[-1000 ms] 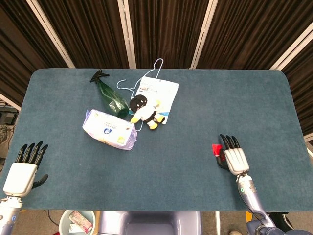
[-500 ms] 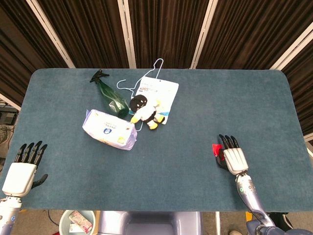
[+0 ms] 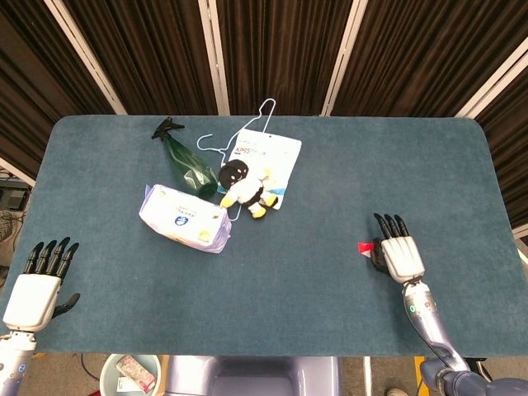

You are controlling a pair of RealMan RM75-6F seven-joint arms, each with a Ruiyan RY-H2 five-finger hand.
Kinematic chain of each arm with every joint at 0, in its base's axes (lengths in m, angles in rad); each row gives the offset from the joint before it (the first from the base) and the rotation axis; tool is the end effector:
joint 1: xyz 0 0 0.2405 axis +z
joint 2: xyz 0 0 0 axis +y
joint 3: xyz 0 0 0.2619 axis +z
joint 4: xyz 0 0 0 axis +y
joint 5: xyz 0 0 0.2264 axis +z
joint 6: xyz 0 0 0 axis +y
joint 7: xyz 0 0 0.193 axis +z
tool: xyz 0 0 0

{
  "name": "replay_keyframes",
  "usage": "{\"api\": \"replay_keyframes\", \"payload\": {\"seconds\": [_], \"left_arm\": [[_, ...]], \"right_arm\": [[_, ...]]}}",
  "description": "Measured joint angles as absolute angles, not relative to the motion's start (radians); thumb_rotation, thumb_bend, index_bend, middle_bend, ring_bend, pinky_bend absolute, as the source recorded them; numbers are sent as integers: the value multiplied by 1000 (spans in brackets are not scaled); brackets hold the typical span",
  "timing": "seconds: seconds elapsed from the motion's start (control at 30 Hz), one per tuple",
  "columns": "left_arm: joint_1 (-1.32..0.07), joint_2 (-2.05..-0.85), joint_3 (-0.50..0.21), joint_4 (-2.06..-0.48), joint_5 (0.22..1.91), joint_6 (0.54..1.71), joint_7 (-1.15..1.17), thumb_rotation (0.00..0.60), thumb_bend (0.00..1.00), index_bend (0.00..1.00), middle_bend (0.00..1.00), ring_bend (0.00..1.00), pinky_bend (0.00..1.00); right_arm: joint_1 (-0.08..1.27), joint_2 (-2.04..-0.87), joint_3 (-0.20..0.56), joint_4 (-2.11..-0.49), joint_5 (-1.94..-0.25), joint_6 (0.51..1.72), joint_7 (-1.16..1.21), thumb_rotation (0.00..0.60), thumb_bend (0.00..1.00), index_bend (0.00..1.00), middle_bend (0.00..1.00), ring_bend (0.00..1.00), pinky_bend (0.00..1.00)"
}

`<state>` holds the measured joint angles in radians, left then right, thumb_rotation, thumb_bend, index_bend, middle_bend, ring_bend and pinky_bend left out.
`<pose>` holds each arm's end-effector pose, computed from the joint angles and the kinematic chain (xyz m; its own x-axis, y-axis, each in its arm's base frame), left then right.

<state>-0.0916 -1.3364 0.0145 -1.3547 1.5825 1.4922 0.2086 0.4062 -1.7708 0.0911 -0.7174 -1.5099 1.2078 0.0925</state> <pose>-0.3397 0.2209 0.0802 0.6171 0.0312 0.7863 0.7843 -0.1059 -0.6113 -0.3341 -0.3573 -0.0222 0.5432 -0.0737 0.8364 -0.8312 -0.1879 0.5233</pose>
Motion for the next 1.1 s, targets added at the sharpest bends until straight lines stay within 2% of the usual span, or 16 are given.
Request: {"api": "replay_keyframes", "payload": {"seconds": [0.5,0.73,0.93,1.1], "left_arm": [[-88,-1351,3,-1356,1551,1487,242,600,194,0,0,0,0],[-80,-1351,1,-1364,1542,1494,250,600,192,0,0,0,0],[-74,-1328,9,-1370,1555,1506,208,600,193,0,0,0,0],[-74,-1306,20,-1376,1584,1515,167,600,191,0,0,0,0]], "right_arm": [[571,-1705,173,-639,-1501,1151,88,600,637,641,52,0,0],[607,-1661,191,-663,-1507,1172,69,600,637,622,46,0,0],[544,-1613,189,-801,-1501,1279,1,600,628,576,11,0,0],[429,-1545,174,-1041,-1483,1405,-101,600,610,562,5,0,0]]}}
